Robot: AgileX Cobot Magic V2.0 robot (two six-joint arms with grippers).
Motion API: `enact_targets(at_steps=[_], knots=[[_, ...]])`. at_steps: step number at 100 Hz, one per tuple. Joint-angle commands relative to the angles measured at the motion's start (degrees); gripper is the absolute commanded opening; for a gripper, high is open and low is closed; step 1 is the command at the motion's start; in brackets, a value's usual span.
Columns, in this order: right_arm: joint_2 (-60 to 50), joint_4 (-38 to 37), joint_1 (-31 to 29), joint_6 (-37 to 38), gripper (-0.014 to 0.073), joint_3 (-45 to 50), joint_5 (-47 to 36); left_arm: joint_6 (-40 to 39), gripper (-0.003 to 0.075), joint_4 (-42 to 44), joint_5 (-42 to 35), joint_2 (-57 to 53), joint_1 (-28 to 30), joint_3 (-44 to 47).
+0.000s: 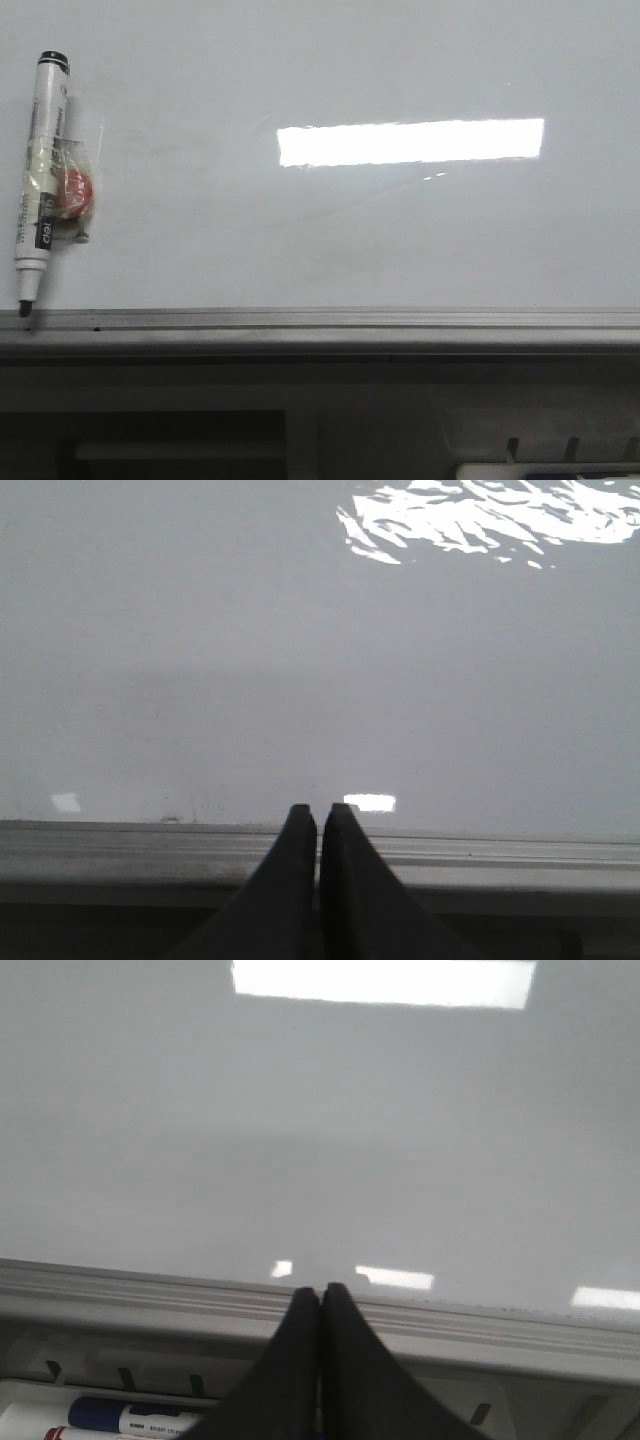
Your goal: Write number 3 on whiteboard
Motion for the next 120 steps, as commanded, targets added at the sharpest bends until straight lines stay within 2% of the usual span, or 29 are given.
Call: enact_targets(at_steps=[1, 23, 66, 94, 120], knots=[[-0.90, -0.42, -0.31, 0.13, -0.0061, 1.74, -1.90, -0.42, -0.0021, -0.18, -3.65, -1.40, 0.21, 0.56], [-0.90, -0.42, -0.31, 0.13, -0.0061, 1.74, -6.88, -0.42, -0.0021, -1.36, -10.79, -1.40, 0.21, 0.56], [-0.80, -0.46, -0.31, 0.13, -0.0061, 1.74, -7.72, -0.42, -0.0021, -1.36, -10.79, -1.40, 0.21, 0.56], [-0.80, -0.46, -0.31, 0.13, -0.0061, 1.74, -8.39, -0.42, -0.0021, -1.36, -13.80, -1.40, 0.21, 0.56], [-0.80, 5.83, -0.31, 0.13, -0.0061, 1.74, -10.88, -0.42, -0.0021, -1.25, -13.80, -1.40, 0.21, 0.56]])
